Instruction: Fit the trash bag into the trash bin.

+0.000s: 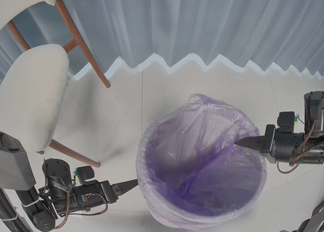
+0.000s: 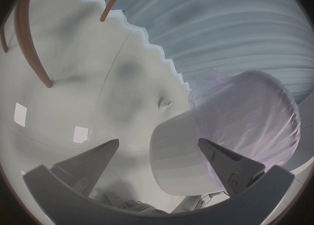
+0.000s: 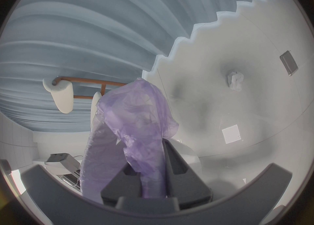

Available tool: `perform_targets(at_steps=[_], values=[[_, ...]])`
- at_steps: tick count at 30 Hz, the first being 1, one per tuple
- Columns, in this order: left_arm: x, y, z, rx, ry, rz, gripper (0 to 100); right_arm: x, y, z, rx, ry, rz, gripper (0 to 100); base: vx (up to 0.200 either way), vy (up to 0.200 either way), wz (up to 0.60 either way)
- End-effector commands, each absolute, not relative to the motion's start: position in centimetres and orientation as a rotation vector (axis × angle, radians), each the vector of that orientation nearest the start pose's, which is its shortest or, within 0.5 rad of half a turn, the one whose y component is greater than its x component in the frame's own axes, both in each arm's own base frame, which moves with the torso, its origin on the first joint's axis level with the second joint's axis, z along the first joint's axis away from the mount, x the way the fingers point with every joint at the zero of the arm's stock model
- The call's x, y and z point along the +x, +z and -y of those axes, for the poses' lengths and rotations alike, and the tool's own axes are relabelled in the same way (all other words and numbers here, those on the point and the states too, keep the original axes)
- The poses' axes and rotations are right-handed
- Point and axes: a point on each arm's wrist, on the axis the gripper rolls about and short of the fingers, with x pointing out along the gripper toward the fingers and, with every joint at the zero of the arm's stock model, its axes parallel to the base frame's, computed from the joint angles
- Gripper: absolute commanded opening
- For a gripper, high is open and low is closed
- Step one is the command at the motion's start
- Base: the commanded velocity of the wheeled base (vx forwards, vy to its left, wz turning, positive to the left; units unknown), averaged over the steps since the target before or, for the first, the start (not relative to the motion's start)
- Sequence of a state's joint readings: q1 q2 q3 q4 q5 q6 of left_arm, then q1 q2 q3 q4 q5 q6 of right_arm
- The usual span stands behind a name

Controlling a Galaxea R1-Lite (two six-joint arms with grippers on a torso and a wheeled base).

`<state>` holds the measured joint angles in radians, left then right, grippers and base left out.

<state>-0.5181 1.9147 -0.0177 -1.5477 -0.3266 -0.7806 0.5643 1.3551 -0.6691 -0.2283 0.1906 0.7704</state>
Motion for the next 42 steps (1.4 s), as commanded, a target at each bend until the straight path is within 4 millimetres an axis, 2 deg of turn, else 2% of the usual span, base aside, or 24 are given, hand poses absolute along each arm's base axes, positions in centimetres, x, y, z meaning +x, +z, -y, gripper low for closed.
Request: perform_targets(at_steps=[1,5,6,11,13,16,22,27,31,34,35,39,42], values=[[17.9,5.6,10.7,-0.692,-0.629,-0.676,100,17.6,20.1,-11.6,0.649,0.524,-0.701,0,0.000,0.000,0.00],[17.8,6.1,10.6,-0.696,-0.637,-0.650,100,18.0,20.3,-11.5,0.682,0.503,-0.699,0,0.000,0.000,0.00],[17.4,7.5,10.4,-0.717,-0.652,-0.584,100,18.3,20.0,-11.5,0.679,0.485,-0.704,0,0.000,0.000,0.00],[16.6,9.8,9.6,-0.802,-0.653,-0.483,100,19.4,18.8,-11.9,0.645,0.405,-0.713,0,0.000,0.000,0.00],[15.9,11.3,9.2,-0.857,-0.684,-0.426,100,20.0,18.1,-12.2,0.626,0.351,-0.718,0,0.000,0.000,0.00],[15.2,12.3,9.2,-0.863,-0.736,-0.391,100,20.3,17.4,-12.6,0.611,0.325,-0.733,0,0.000,0.000,0.00],[15.7,12.9,10.3,-0.844,-0.794,-0.374,100,20.9,16.2,-12.8,0.526,0.266,-0.734,0,0.000,0.000,0.00],[16.1,12.4,11.4,-0.817,-0.797,-0.446,100,21.3,16.1,-12.9,0.399,0.261,-0.697,0,0.000,0.000,0.00],[16.5,11.4,12.5,-0.704,-0.761,-0.582,100,21.2,15.9,-12.9,0.291,0.290,-0.682,0,0.000,0.000,0.00],[16.6,11.4,13.0,-0.678,-0.761,-0.618,100,21.2,15.9,-12.8,0.271,0.286,-0.677,0,0.000,0.000,0.00],[17.1,11.6,14.0,-0.661,-0.738,-0.673,100,21.2,15.8,-12.8,0.209,0.284,-0.663,0,0.000,0.000,0.00],[18.1,11.6,15.2,-0.642,-0.695,-0.700,100,21.2,15.9,-12.8,0.118,0.309,-0.640,0,0.000,0.000,0.00],[18.0,11.2,16.0,-0.627,-0.701,-0.731,100,21.2,16.0,-13.1,0.056,0.322,-0.614,0,0.000,0.000,0.00]])
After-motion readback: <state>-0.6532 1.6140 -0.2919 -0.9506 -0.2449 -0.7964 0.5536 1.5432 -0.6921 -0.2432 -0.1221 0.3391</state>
